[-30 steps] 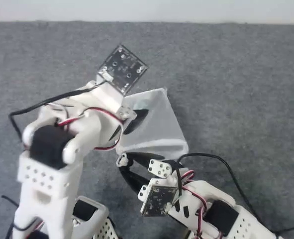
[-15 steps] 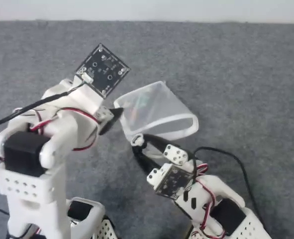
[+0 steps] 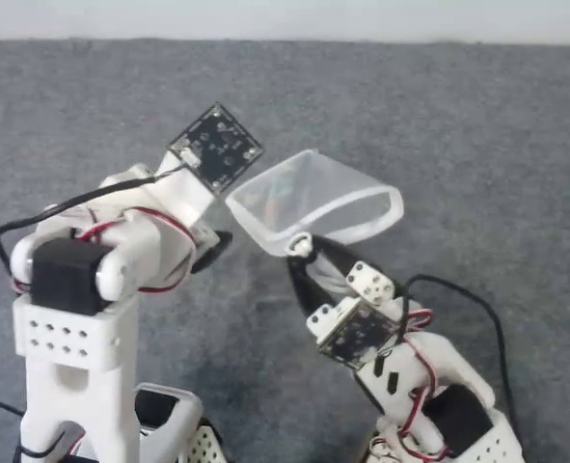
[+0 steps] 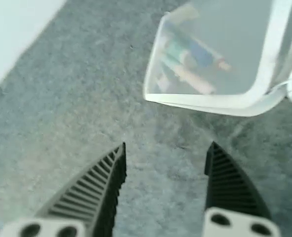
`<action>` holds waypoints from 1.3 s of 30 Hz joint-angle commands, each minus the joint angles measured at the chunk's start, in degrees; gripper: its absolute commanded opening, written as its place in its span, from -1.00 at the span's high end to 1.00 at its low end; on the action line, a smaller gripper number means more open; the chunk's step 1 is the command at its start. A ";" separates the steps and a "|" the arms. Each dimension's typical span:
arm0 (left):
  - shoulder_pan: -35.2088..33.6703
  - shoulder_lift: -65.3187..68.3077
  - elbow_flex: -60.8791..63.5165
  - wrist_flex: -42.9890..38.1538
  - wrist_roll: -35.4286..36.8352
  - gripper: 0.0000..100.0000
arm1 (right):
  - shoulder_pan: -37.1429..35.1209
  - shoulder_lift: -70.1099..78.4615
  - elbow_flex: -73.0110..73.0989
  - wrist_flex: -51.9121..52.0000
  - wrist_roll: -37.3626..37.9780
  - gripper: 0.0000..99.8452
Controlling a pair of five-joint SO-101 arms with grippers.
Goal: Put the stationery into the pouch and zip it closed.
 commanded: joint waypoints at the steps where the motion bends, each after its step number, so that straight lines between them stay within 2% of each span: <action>1: 4.13 -0.88 2.86 1.05 -0.26 0.51 | 1.01 -1.36 -6.95 4.00 2.29 0.99; 6: 8.79 -0.88 8.48 -5.71 3.43 0.51 | 1.63 -1.36 -8.00 5.14 2.37 0.99; 12: 14.68 -0.88 13.93 -9.41 3.78 0.51 | 5.67 -3.65 -8.09 4.97 1.93 0.99; 18: 16.62 -0.88 17.89 -18.37 6.68 0.51 | 5.85 -7.60 -6.95 5.23 1.93 0.99; 25: 22.24 -0.79 22.73 -26.64 8.62 0.51 | 5.76 -7.52 -6.51 5.23 1.93 0.99; 31: 22.51 -0.79 28.18 -35.87 11.60 0.52 | 5.85 -7.52 -6.33 5.49 1.93 0.99; 36: 22.86 -0.79 31.34 -41.23 11.69 0.79 | 6.73 -7.52 -6.33 4.97 1.93 0.99; 38: 22.86 -0.79 31.87 -42.55 13.27 0.97 | 7.96 -7.43 -6.15 3.74 1.67 0.99; 39: 22.86 -0.79 32.22 -42.90 14.77 0.99 | 8.48 -7.16 -5.54 2.42 0.44 0.99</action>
